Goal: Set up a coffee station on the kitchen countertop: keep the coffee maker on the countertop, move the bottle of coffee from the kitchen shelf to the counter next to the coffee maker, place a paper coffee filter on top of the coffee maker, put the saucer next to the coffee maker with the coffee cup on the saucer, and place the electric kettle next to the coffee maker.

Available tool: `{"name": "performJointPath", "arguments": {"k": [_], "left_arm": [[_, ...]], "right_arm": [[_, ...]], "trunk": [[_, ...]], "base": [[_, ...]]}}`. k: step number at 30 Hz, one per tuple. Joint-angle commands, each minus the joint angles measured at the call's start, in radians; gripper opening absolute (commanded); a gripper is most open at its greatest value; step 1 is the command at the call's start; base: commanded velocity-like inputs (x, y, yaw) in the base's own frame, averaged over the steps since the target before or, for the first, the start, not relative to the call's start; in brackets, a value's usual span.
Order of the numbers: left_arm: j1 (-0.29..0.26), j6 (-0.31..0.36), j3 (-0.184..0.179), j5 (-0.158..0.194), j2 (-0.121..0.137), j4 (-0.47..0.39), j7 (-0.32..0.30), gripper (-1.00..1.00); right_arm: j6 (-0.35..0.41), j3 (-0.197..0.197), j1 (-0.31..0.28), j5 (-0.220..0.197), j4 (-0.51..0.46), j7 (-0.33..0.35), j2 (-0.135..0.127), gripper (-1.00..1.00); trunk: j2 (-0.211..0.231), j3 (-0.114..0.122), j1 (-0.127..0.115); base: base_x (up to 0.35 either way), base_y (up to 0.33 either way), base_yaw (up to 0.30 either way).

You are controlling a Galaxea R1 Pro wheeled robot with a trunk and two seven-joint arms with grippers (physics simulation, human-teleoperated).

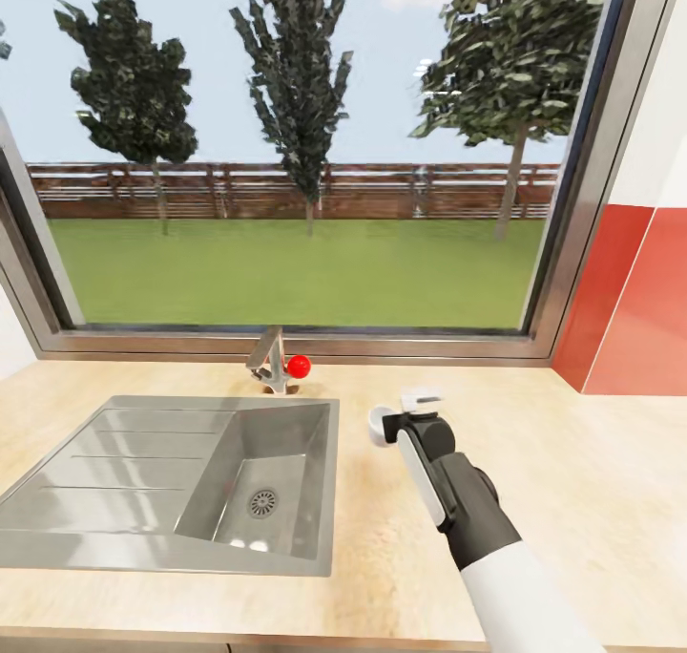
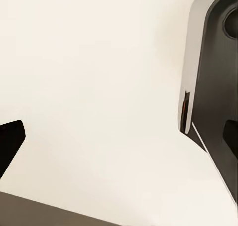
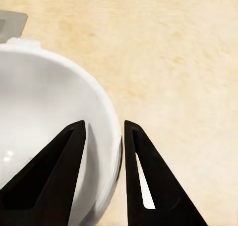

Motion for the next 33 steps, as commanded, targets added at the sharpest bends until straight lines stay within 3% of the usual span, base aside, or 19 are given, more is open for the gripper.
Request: {"name": "performJointPath", "arguments": {"k": [1,4,7,13,20,33], "left_arm": [[-0.001,-0.004,0.01,-0.01,-0.001,0.0,0.003,1.0],[-0.002,-0.006,0.016,-0.01,-0.002,-0.004,0.003,1.0],[-0.002,-0.007,0.018,-0.01,-0.003,-0.007,0.004,1.0],[-0.002,-0.007,0.019,-0.008,-0.004,-0.011,0.004,1.0],[-0.002,-0.005,0.019,-0.007,-0.004,-0.011,0.006,1.0],[-0.002,-0.003,0.021,-0.006,-0.004,-0.011,0.006,1.0]], "right_arm": [[0.004,0.021,-0.001,-0.003,0.0,-0.01,0.0,-1.0],[0.005,0.077,-0.001,-0.003,-0.005,-0.011,0.001,-1.0],[0.004,0.089,-0.001,-0.004,-0.013,-0.011,0.001,-1.0],[0.004,0.093,-0.001,-0.005,-0.013,-0.01,0.002,-1.0],[0.005,0.094,-0.001,-0.005,-0.012,-0.01,0.003,-1.0],[0.005,0.096,-0.001,-0.006,-0.009,-0.01,0.004,-1.0]], "trunk": [[-0.001,-0.002,0.0],[-0.001,-0.002,0.0],[-0.001,-0.002,0.0],[-0.001,-0.001,0.0],[-0.001,-0.001,0.0],[-0.001,0.01,0.0]], "base": [[-0.023,0.0,0.0],[-0.178,0.0,0.0],[-0.307,0.0,0.009],[-0.334,0.0,0.225],[-0.336,0.0,0.026],[-0.177,0.237,0.161]]}}
